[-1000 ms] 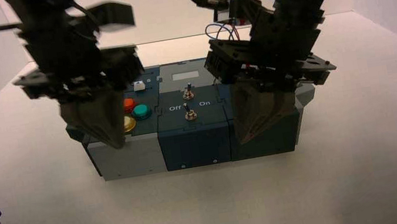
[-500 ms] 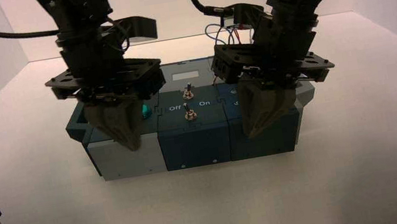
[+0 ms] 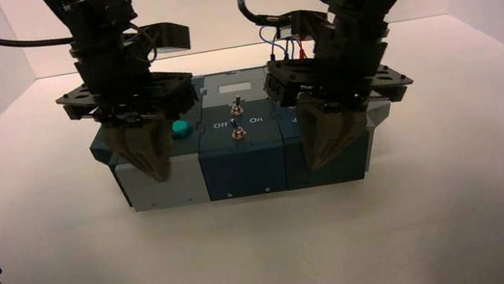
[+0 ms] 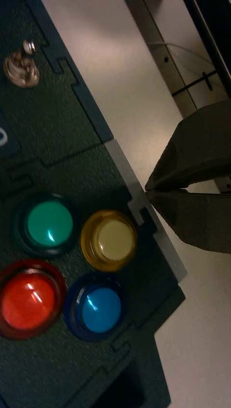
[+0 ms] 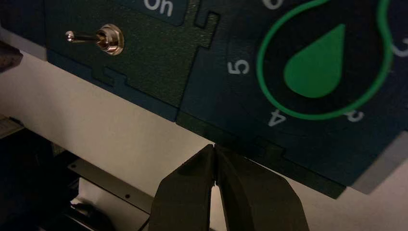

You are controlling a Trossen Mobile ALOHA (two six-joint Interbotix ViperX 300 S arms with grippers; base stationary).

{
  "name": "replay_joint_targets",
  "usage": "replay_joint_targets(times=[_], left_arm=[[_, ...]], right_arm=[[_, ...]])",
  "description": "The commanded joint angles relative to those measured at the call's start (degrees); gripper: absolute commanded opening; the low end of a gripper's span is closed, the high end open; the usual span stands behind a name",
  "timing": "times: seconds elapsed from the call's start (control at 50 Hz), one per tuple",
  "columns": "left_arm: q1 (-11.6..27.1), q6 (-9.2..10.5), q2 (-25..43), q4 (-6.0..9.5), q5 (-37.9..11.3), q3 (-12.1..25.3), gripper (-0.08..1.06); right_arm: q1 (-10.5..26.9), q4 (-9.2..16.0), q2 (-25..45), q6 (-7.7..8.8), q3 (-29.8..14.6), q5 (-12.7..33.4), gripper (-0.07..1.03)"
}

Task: Move the box away.

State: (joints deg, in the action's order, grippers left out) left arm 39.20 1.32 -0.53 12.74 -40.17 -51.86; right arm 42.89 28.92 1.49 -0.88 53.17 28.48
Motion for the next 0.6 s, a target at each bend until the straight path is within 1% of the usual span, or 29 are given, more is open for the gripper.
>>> replay_joint_targets(times=[0.02,0.2,0.34,0.42,0.6], left_arm=[[-2.3,-1.23,0.2,-0.53,0.7,2.3,-0.03],[-3.5,-2.99,2.5,-0.62,0.6,4.6,-0.03],[-4.0,-3.52,4.5,-0.62,0.7,6.5,-0.03],[-4.4,-3.78,5.9,-0.70,0.7,7.8,-0.03],[-6.0,-4.57,7.6,-0.70,1.4,10.3,-0.03]], right_arm=[[-2.1,-1.1,0.4,0.09,-2.5,-0.5,-0.02],[-5.0,-3.3,1.6,0.18,-4.1,0.6,-0.02],[-7.6,-5.1,1.7,0.18,-4.8,1.1,-0.02],[-9.1,-6.2,1.7,0.53,-5.4,1.5,-0.02],[-10.3,-7.7,2.1,0.70,-6.8,1.6,-0.02]])
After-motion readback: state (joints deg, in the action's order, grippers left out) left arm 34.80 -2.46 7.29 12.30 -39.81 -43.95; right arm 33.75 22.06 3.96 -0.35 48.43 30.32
